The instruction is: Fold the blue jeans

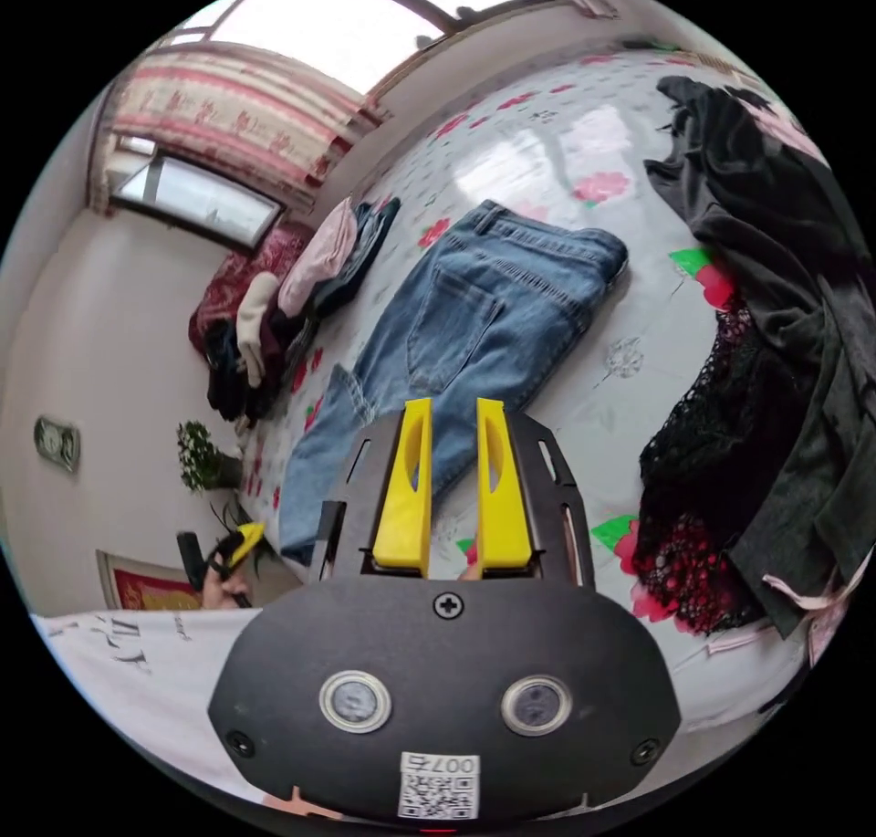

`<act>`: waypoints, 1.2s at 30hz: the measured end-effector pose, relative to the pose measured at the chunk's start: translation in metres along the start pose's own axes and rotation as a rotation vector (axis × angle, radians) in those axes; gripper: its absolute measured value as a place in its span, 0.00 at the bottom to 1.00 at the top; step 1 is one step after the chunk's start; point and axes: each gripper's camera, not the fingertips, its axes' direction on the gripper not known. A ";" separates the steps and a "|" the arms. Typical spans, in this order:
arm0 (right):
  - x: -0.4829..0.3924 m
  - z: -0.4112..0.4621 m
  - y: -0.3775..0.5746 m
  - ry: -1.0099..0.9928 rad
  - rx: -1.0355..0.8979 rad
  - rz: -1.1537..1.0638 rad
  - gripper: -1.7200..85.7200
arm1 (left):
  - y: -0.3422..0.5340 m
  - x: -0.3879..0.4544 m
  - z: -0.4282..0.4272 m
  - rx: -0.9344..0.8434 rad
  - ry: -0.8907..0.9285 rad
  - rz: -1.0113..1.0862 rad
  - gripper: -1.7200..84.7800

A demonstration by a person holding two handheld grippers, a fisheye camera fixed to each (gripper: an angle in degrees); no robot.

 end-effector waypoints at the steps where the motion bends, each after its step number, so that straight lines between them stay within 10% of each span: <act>1: 0.009 -0.004 -0.010 0.003 0.025 0.034 0.09 | -0.003 -0.004 0.013 -0.034 -0.037 0.004 0.09; 20: 0.063 0.025 -0.084 -0.110 0.069 0.397 0.11 | -0.031 -0.115 -0.008 0.015 0.019 -0.291 0.07; 32: -0.302 0.057 0.025 -0.147 -0.202 -1.050 0.07 | -0.068 -0.180 -0.038 0.034 0.124 -0.360 0.09; 36: -0.337 0.144 0.106 -0.117 -0.510 -1.154 0.07 | -0.096 -0.219 -0.049 0.043 0.195 -0.372 0.10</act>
